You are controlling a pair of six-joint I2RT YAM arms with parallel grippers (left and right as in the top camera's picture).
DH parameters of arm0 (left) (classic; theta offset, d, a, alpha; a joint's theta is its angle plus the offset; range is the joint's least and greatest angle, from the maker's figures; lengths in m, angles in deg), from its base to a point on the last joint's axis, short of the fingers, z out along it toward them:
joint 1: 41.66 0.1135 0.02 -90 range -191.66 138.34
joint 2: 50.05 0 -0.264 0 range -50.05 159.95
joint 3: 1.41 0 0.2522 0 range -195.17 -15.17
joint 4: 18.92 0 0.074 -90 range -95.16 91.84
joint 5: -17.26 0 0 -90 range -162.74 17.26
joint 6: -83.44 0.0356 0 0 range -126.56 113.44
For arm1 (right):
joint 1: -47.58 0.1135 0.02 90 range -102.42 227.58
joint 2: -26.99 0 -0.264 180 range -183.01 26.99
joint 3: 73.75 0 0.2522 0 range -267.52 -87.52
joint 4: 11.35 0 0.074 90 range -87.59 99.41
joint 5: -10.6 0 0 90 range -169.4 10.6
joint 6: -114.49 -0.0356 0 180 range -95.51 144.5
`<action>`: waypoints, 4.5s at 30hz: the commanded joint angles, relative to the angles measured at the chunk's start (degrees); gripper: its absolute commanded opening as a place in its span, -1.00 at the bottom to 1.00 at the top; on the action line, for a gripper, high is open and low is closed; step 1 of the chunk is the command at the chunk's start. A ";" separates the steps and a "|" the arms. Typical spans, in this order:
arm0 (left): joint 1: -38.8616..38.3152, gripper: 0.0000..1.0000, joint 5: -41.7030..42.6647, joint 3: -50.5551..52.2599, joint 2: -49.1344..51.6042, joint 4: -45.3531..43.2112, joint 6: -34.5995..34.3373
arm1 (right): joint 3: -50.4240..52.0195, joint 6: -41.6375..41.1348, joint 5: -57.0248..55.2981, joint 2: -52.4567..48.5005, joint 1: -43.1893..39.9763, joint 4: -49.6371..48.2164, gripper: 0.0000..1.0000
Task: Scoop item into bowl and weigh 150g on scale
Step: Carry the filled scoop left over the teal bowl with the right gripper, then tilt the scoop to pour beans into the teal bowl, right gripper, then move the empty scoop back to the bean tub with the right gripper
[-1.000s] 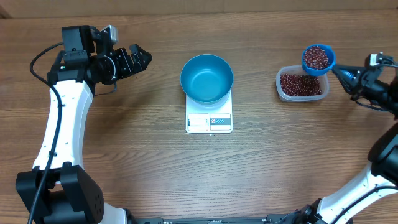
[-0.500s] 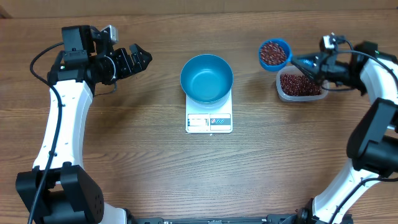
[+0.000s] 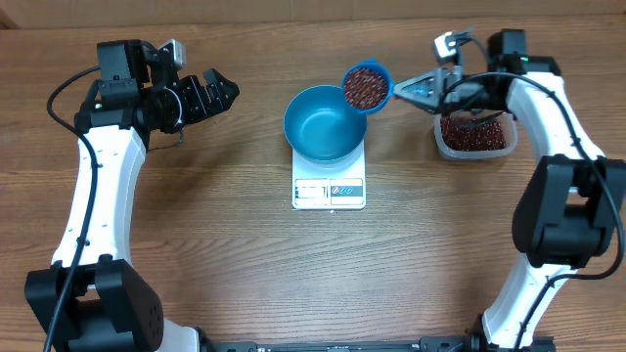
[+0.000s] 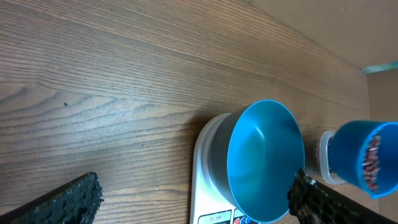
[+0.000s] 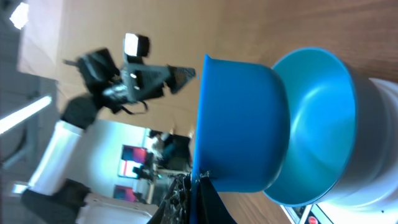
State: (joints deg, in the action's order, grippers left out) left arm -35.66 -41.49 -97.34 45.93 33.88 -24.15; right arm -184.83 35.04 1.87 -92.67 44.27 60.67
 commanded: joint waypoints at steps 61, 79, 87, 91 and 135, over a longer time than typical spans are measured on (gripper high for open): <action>-0.02 0.99 -0.35 -1.22 -1.22 -0.07 0.70 | -17.20 12.52 -69.46 8.37 27.80 2.51 -0.93; -0.02 0.99 -0.35 -1.22 -1.22 -0.07 0.70 | -17.18 14.03 -90.66 8.37 36.17 3.65 -0.93; -0.02 0.99 -0.35 -1.22 -1.22 -0.07 0.70 | -17.14 15.96 -91.73 8.35 37.38 3.34 -0.93; -0.02 0.99 -0.35 -1.22 -1.22 -0.07 0.70 | -17.14 16.85 -91.76 8.35 37.38 3.30 -0.93; -0.02 0.99 -0.35 -1.22 -1.22 -0.07 0.70 | -17.11 -5.42 -48.19 10.23 -0.24 8.52 -0.93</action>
State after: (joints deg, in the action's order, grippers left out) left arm -35.66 -41.49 -97.34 45.93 33.88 -24.15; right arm -200.26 30.08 -43.87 -85.28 47.85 67.75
